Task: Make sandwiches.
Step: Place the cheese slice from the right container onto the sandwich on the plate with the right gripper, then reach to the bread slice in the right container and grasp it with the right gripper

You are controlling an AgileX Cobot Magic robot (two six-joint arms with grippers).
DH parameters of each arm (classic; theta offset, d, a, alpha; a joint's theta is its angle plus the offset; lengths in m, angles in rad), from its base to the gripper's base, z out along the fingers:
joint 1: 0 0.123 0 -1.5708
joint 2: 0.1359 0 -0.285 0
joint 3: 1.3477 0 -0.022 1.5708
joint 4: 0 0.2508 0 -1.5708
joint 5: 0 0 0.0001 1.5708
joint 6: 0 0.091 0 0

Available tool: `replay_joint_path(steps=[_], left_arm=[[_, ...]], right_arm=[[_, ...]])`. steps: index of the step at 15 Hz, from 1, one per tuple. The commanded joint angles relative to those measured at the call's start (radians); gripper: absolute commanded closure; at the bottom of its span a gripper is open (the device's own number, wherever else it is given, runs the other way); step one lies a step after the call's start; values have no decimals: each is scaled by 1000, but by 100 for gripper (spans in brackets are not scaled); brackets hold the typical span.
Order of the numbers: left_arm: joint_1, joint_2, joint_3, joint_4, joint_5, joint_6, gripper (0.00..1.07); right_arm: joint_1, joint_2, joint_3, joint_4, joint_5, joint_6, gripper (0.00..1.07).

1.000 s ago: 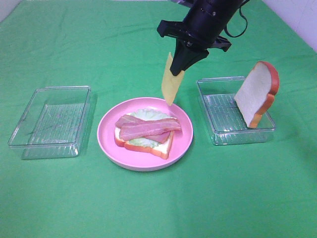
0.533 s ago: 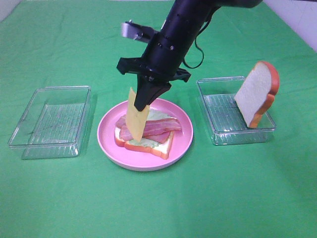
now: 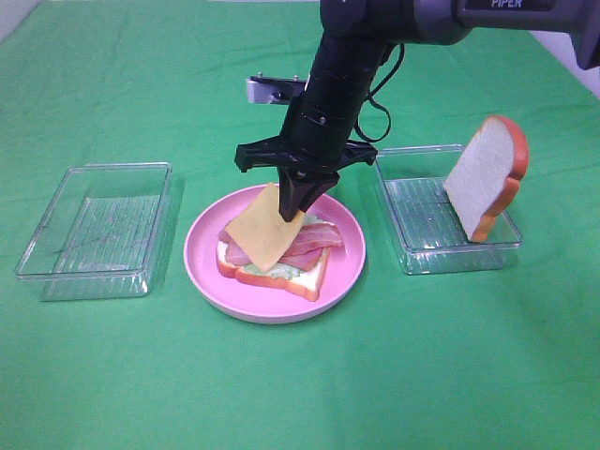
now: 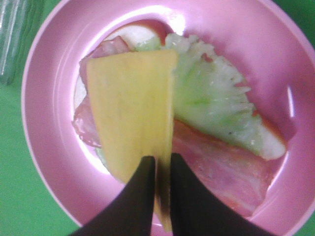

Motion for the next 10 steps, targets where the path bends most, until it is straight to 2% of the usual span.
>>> replay_joint_path(steps=[1,3,4,8,10], left_arm=[[-1,-21,3,-6,-9,2,26],[-1,-21,3,-6,-9,2,26],[-1,-21,3,-6,-9,2,26],[-1,-21,3,-6,-9,2,26],[-1,-21,3,-6,-9,2,26]], right_arm=[[-2,1,-4,-30,-9,29,72],[-2,-4,-4,-72,-1,33,41],[-2,-13,-5,-95,14,33,38],[-5,-106,-5,-284,58,98,38],[-19,-154,-5,-333,72,121,38]])
